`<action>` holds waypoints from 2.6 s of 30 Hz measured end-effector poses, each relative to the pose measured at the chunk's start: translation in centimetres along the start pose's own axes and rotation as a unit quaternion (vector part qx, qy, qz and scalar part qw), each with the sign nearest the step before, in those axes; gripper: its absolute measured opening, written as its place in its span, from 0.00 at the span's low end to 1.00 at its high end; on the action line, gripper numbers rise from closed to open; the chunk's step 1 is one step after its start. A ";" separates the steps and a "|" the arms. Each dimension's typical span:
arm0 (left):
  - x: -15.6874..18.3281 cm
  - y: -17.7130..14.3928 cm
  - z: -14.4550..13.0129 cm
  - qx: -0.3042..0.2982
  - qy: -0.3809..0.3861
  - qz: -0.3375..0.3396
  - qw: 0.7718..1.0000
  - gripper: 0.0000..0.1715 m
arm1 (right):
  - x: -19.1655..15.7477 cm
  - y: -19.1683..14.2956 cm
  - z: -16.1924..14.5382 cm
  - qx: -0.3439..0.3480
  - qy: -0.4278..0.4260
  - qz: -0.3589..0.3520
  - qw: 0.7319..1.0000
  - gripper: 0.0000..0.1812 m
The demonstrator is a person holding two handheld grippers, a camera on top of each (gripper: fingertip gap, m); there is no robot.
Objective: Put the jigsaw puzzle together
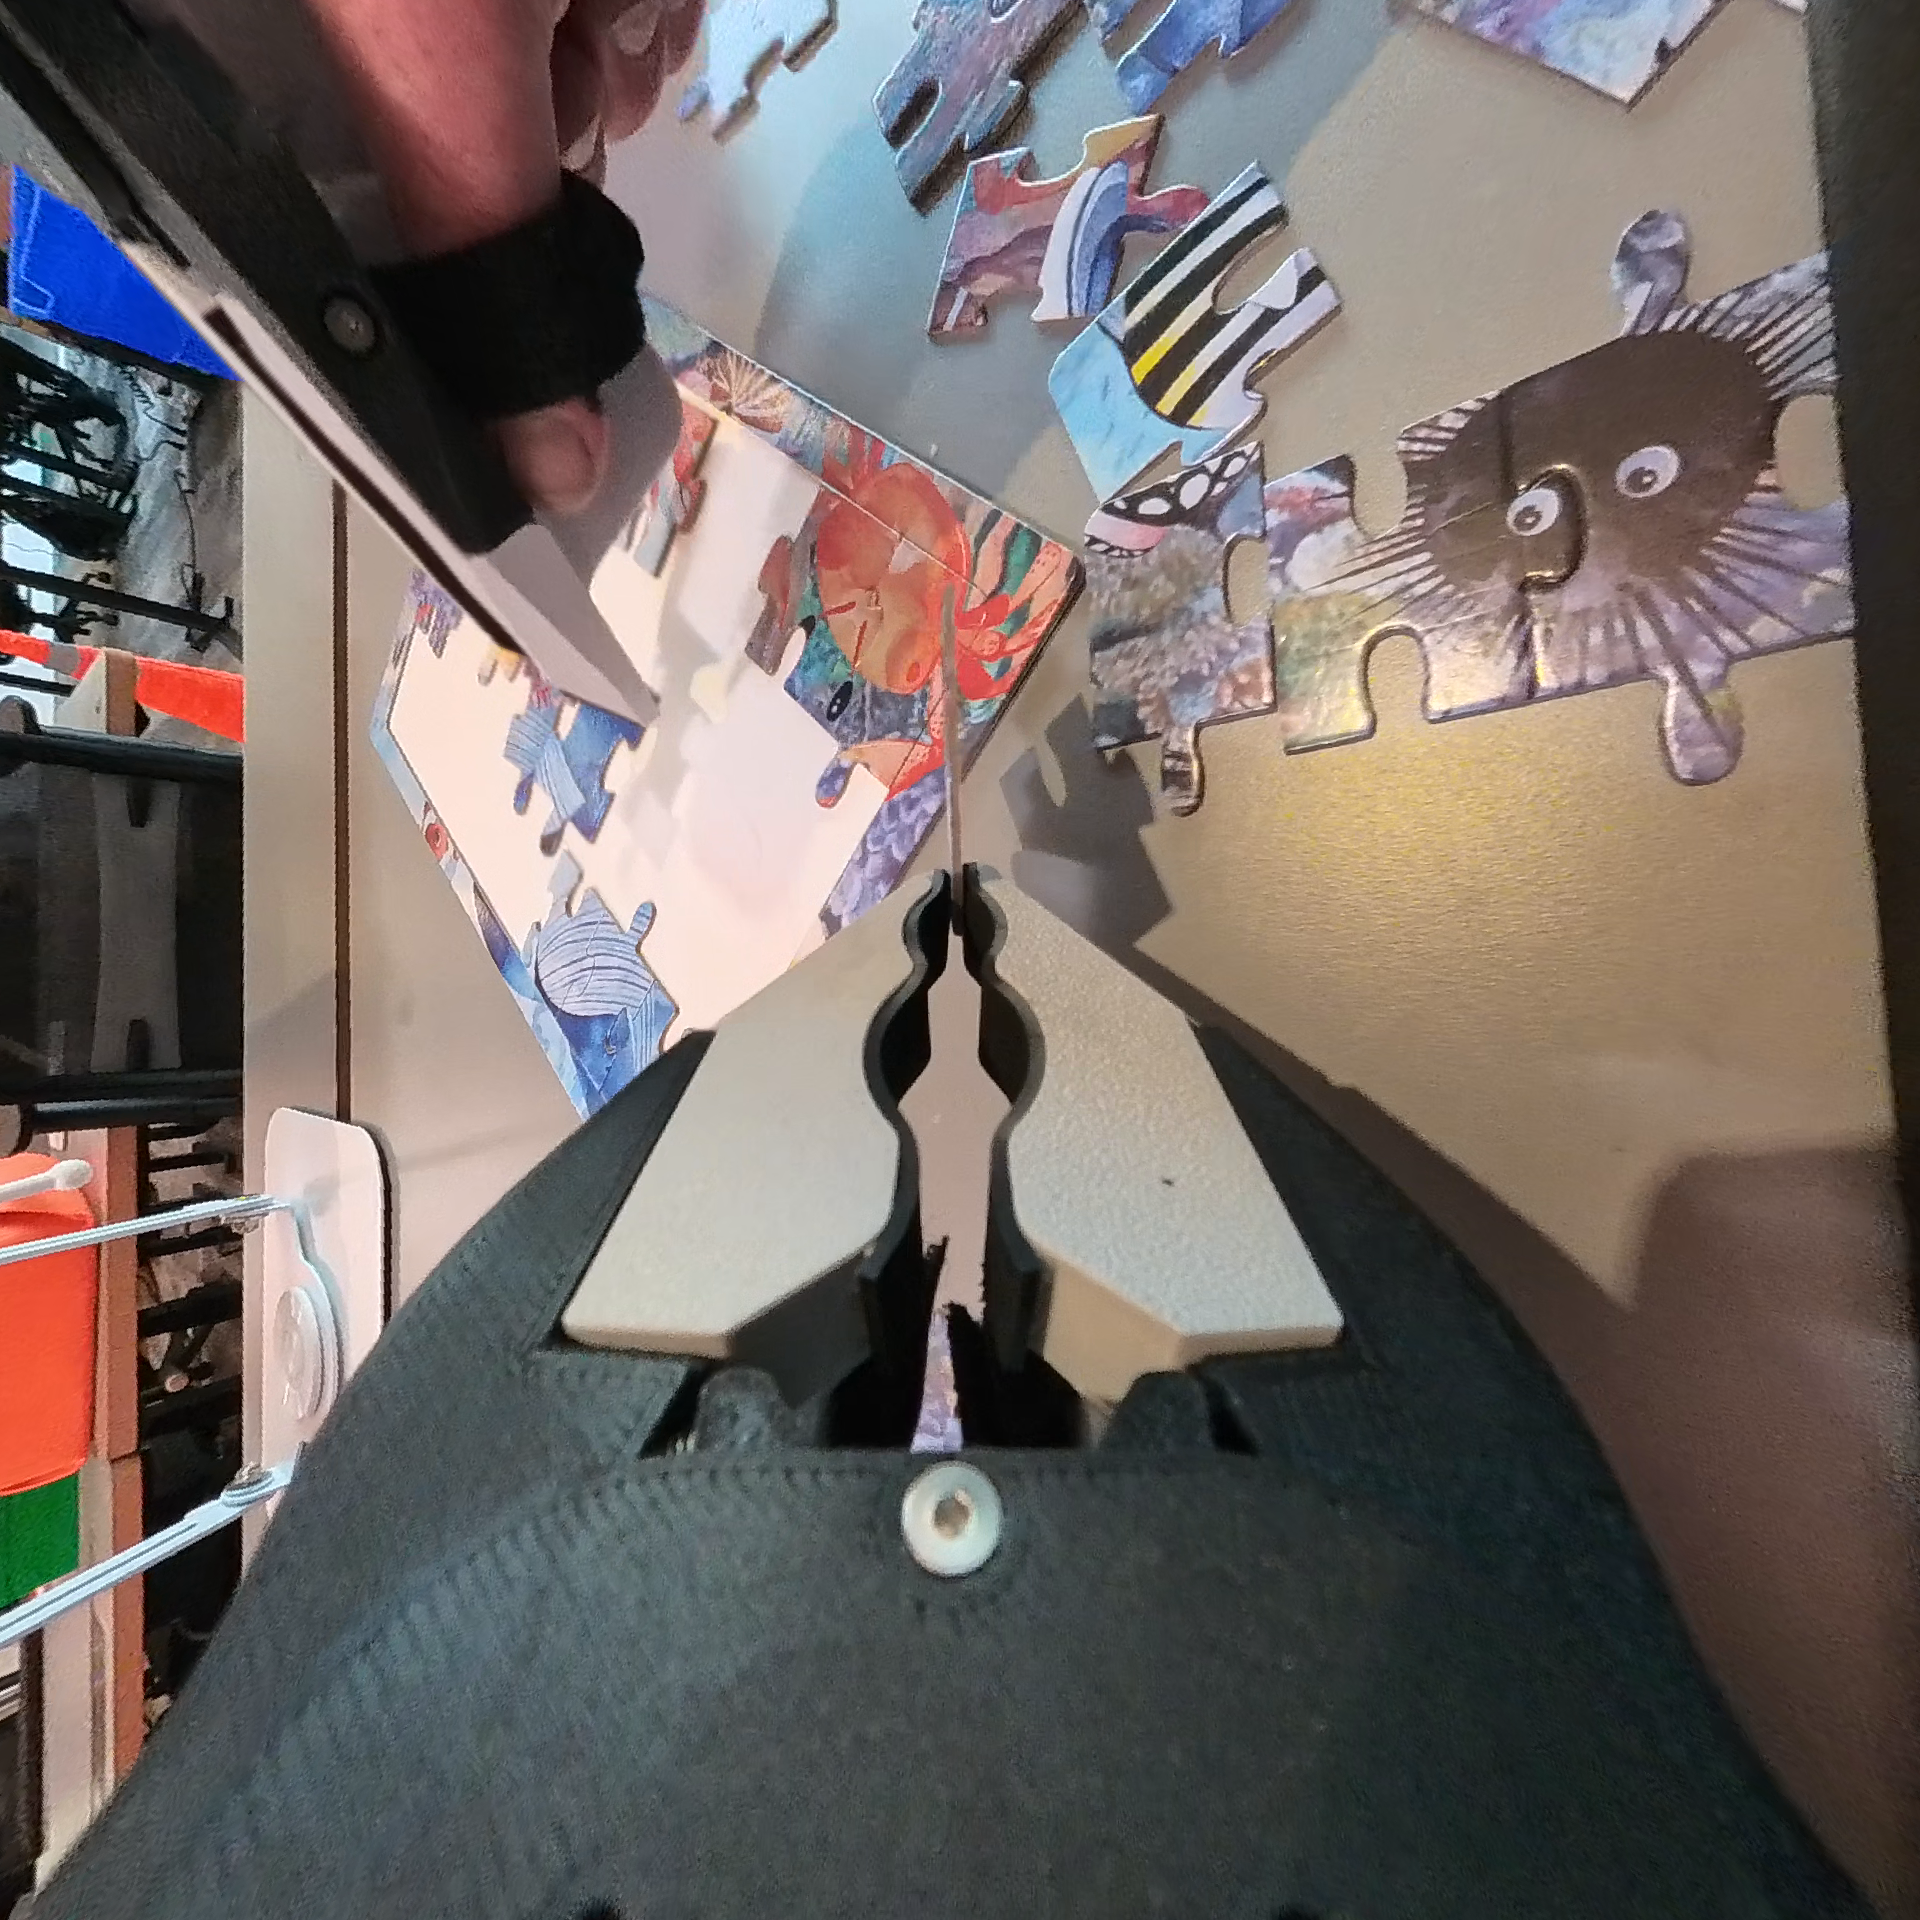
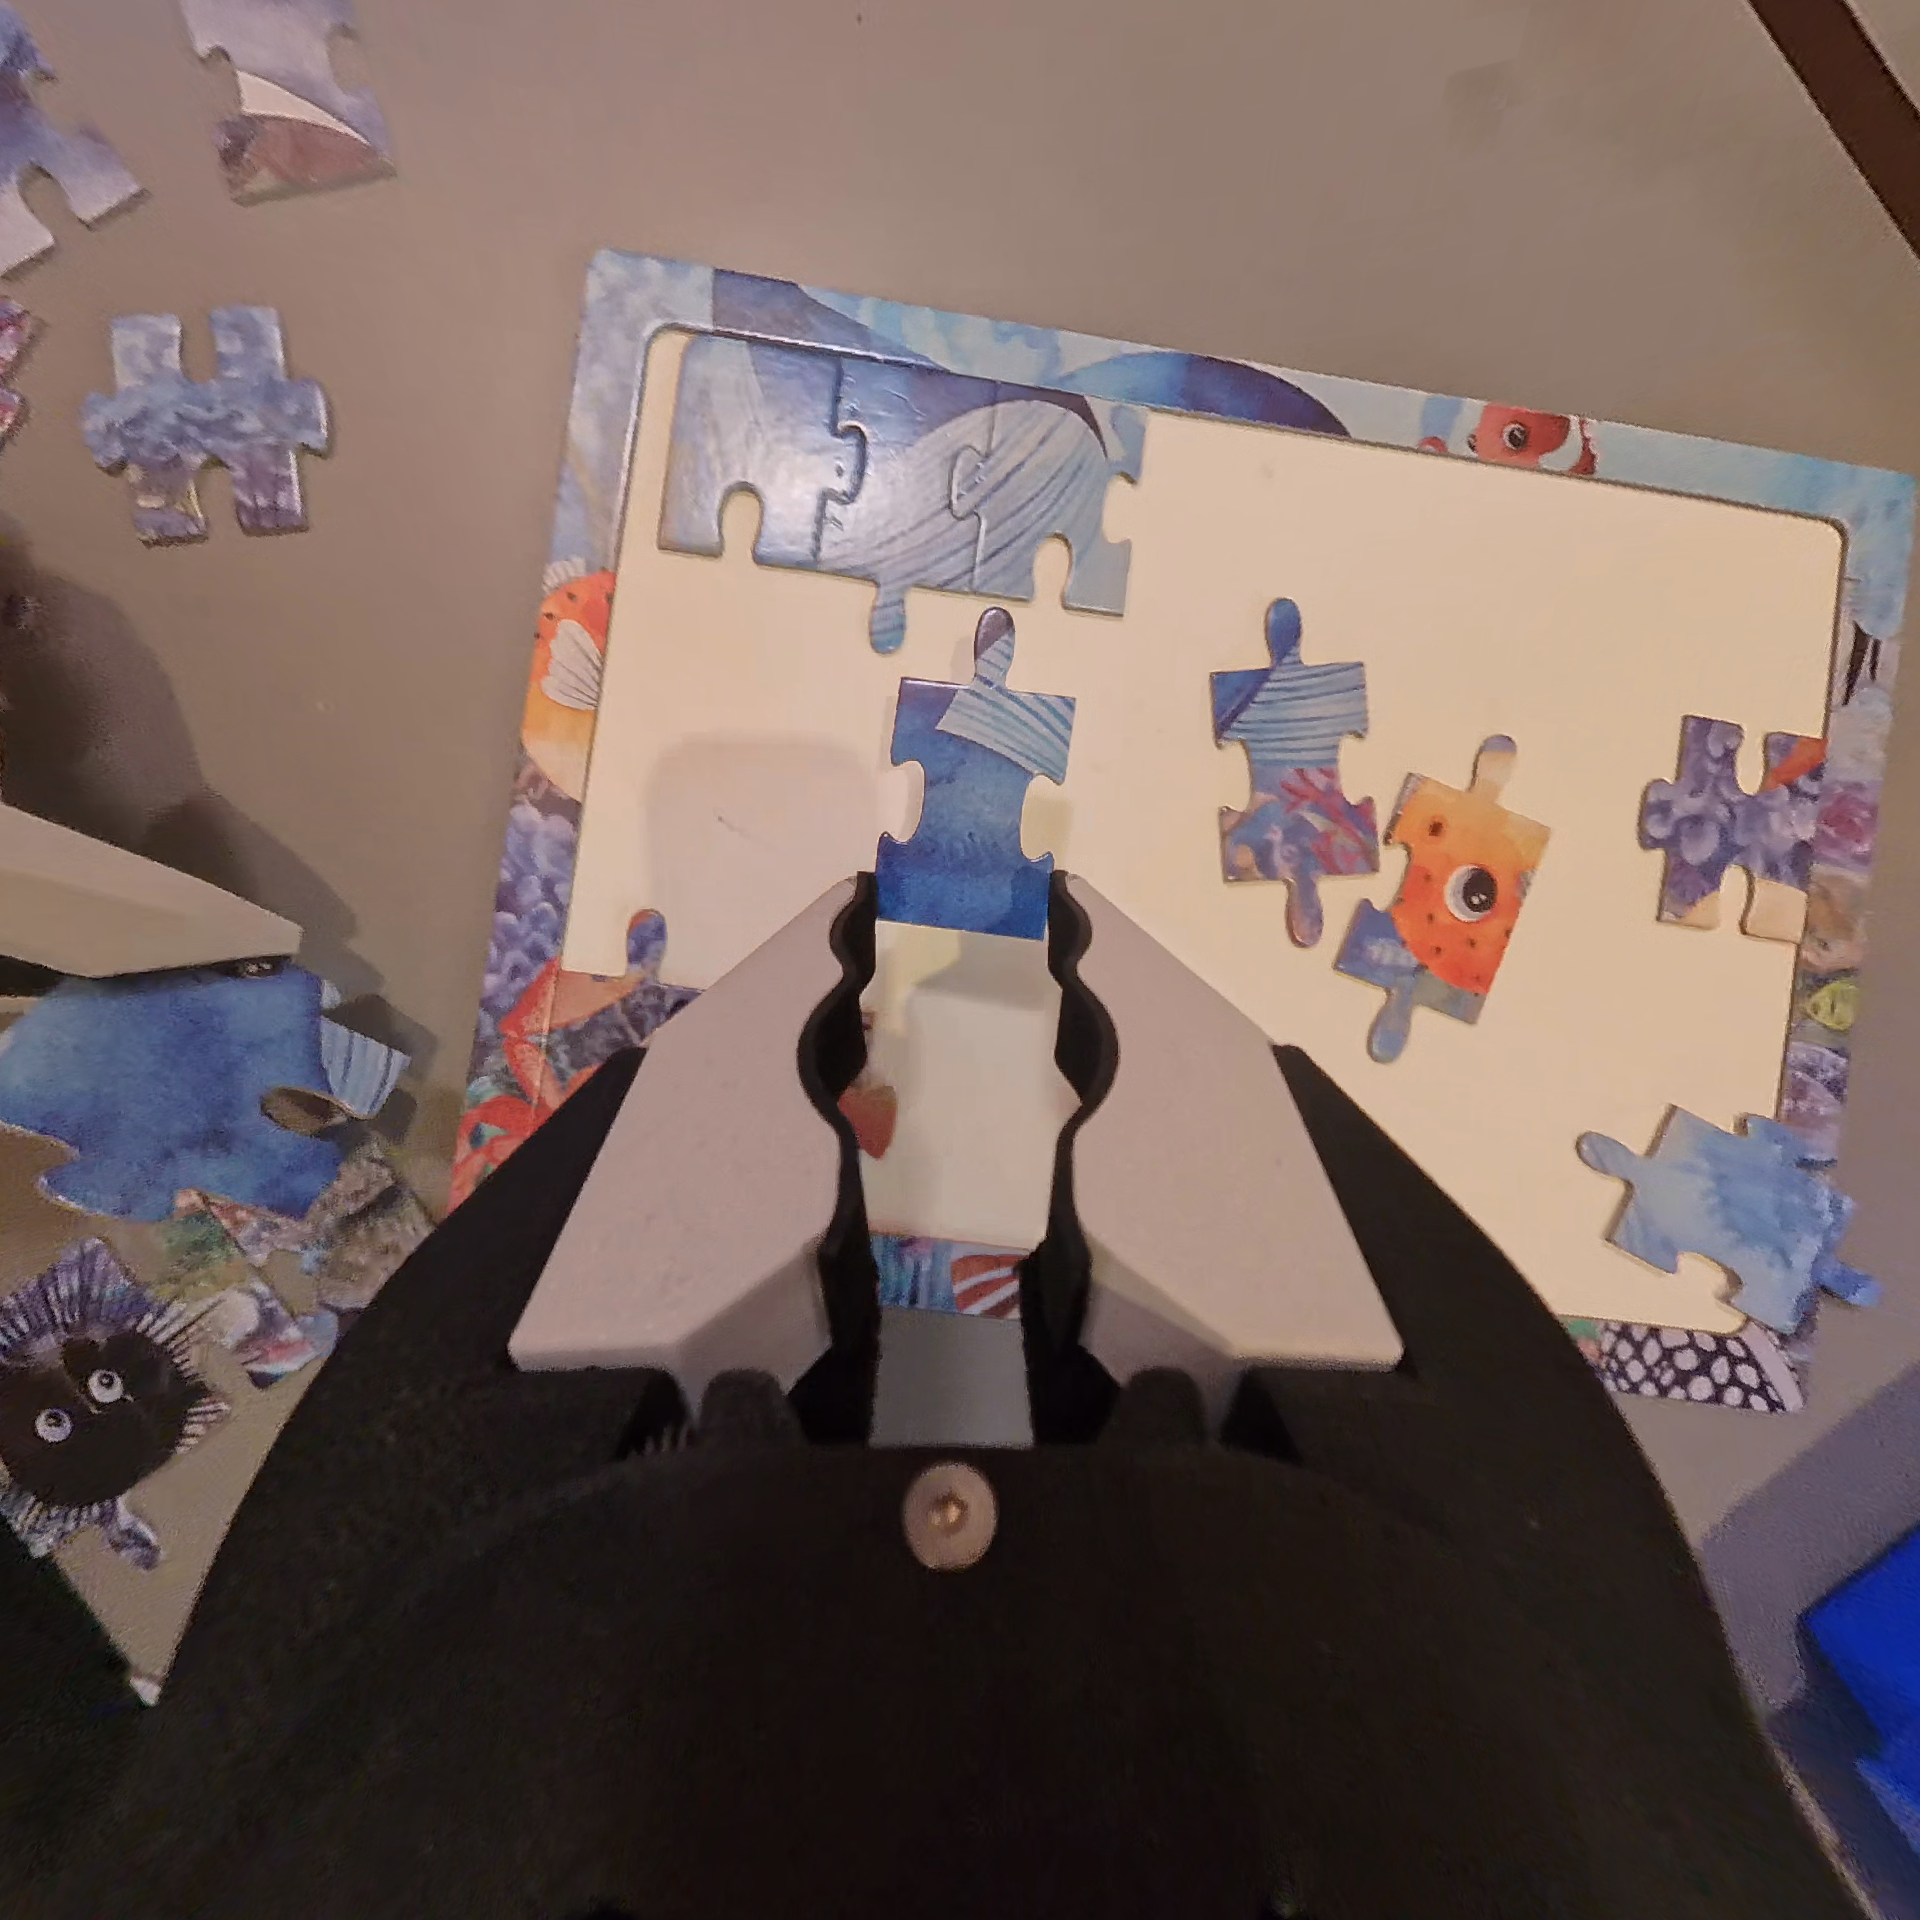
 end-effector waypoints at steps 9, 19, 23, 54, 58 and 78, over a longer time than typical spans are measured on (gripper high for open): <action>-1.1 -0.2 -0.4 -0.003 0.011 0.031 0.999 0.00 | 0.5 -0.4 -0.5 -0.015 -0.056 0.033 0.998 0.17; -3.9 0.8 -2.0 -0.034 0.067 0.093 0.993 0.00 | 0.6 -0.9 -0.1 -0.013 -0.118 0.044 0.992 0.17; -3.3 1.2 -2.5 -0.039 0.065 0.068 0.995 0.07 | 0.4 -0.7 -0.4 -0.008 -0.122 0.050 0.991 0.17; -2.4 2.3 -1.4 0.024 -0.184 -0.128 0.974 0.30 | -1.8 -3.4 -1.4 -0.023 -0.246 0.133 0.960 0.17; -2.2 2.7 -1.4 0.030 -0.200 -0.132 0.970 0.16 | -2.1 -3.9 -1.7 -0.018 -0.250 0.153 0.956 0.17; -6.0 3.9 -3.5 -0.020 -0.187 -0.096 0.978 0.00 | -0.9 -1.2 -2.3 -0.103 -0.308 0.250 0.912 0.17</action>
Point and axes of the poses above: each gripper's, where its closed fingertips meet, y out along the fingers, z out of its top, x = y × z across the jaws, the point moved 5 cm from there along -y, back along the fingers, and after that the axes turned 11 degrees about x, right-handed, at the moved point
